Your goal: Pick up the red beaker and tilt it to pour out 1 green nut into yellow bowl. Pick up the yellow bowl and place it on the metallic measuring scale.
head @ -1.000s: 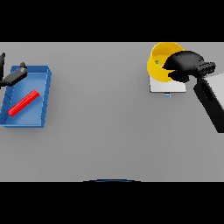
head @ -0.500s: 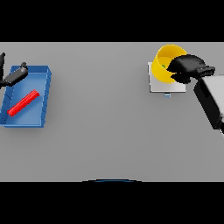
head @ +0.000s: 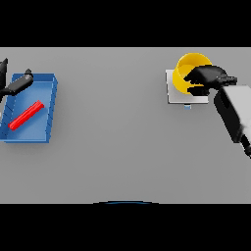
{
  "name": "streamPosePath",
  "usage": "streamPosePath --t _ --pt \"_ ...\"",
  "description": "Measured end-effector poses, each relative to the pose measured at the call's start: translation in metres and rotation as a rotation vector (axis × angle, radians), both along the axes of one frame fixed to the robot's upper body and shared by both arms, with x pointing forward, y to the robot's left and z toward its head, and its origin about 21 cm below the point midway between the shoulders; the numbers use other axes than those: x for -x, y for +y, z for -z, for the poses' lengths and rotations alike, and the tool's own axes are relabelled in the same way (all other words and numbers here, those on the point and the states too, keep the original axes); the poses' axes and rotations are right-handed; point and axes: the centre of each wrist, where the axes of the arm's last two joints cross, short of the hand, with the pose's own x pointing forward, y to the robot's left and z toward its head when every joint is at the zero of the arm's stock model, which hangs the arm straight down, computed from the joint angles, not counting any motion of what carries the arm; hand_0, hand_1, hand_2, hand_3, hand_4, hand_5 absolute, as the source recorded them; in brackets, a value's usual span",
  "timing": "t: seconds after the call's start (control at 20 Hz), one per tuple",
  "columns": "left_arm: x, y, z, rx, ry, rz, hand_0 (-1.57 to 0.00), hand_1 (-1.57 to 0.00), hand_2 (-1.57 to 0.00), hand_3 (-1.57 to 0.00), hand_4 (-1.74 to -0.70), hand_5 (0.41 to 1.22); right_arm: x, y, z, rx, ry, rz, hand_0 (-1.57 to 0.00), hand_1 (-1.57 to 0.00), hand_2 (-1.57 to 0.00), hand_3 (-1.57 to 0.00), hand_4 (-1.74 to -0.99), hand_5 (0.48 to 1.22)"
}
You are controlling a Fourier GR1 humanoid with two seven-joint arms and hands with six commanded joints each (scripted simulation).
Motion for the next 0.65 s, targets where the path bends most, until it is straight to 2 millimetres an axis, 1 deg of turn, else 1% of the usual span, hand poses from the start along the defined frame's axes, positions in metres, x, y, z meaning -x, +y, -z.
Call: streamPosePath --t 0.05,0.1,0.15,0.25,0.3,0.35,0.4,0.45,0.5,0.6,0.65 --pt "0.001 -0.001 0.005 0.007 0.007 0.0 0.0 0.0 0.0 0.0 -0.81 0.745 -0.001 0.0 -0.003 -0.004 0.006 -0.004 -0.78 -0.69 -0.81 -0.71 -1.47 0.928" --pt "-0.001 0.0 0.005 0.002 0.007 -0.008 0.0 0.0 0.0 0.0 -0.81 0.742 -0.001 0.0 -0.002 -0.008 0.013 -0.002 -0.62 -0.55 -0.69 -0.67 -1.444 0.887" --pt "0.001 0.001 0.005 0.001 0.002 0.006 0.0 0.0 0.0 0.0 -0.81 0.74 -0.001 -0.002 -0.002 -0.004 0.027 0.004 -0.5 -0.44 -0.6 -0.64 -1.425 0.851" --pt "-0.003 -0.001 0.002 -0.002 0.003 0.006 0.0 0.0 0.0 0.0 -0.81 0.739 -0.002 -0.003 -0.004 -0.006 0.029 -0.015 -0.32 -0.28 -0.45 -0.57 -1.397 0.799" --pt "-0.005 0.003 0.001 -0.007 -0.002 0.007 0.0 0.0 0.0 0.0 -0.81 0.739 -0.002 -0.007 -0.005 -0.004 0.03 -0.016 -0.25 -0.23 -0.39 -0.54 -1.385 0.78" --pt "-0.005 0.001 0.001 -0.004 -0.001 0.003 0.0 0.0 0.0 0.0 -0.81 0.737 -0.002 -0.001 -0.001 0.003 0.036 -0.025 -0.2 -0.18 -0.34 -0.51 -1.372 0.766" --pt "-0.003 0.002 0.004 -0.001 0.003 0.005 0.0 0.0 0.0 0.0 -0.81 0.736 -0.004 0.0 -0.003 0.01 0.041 -0.029 -0.16 -0.14 -0.29 -0.47 -1.356 0.755" --pt "-0.003 0.001 0.005 -0.003 -0.004 0.007 0.0 0.0 0.0 0.0 -0.81 0.736 -0.004 -0.004 0.0 0.019 0.045 -0.04 -0.13 -0.12 -0.24 -0.44 -1.346 0.746" --pt "-0.002 0.003 0.001 -0.007 -0.009 0.004 0.0 0.0 0.0 0.0 -0.81 0.734 -0.004 -0.005 0.0 0.016 0.05 -0.051 -0.1 -0.09 -0.21 -0.41 -1.336 0.741" --pt "-0.002 0.001 0.004 0.009 -0.001 0.001 0.0 0.0 0.0 0.0 -0.82 0.734 -0.006 0.001 -0.002 0.03 0.05 -0.049 -0.07 -0.06 -0.14 -0.37 -1.316 0.735" --pt "-0.004 0.0 0.003 0.013 -0.003 -0.004 0.0 0.0 0.0 0.0 -0.82 0.734 -0.006 0.003 0.001 0.039 0.056 -0.049 -0.05 -0.05 -0.12 -0.35 -1.308 0.733"
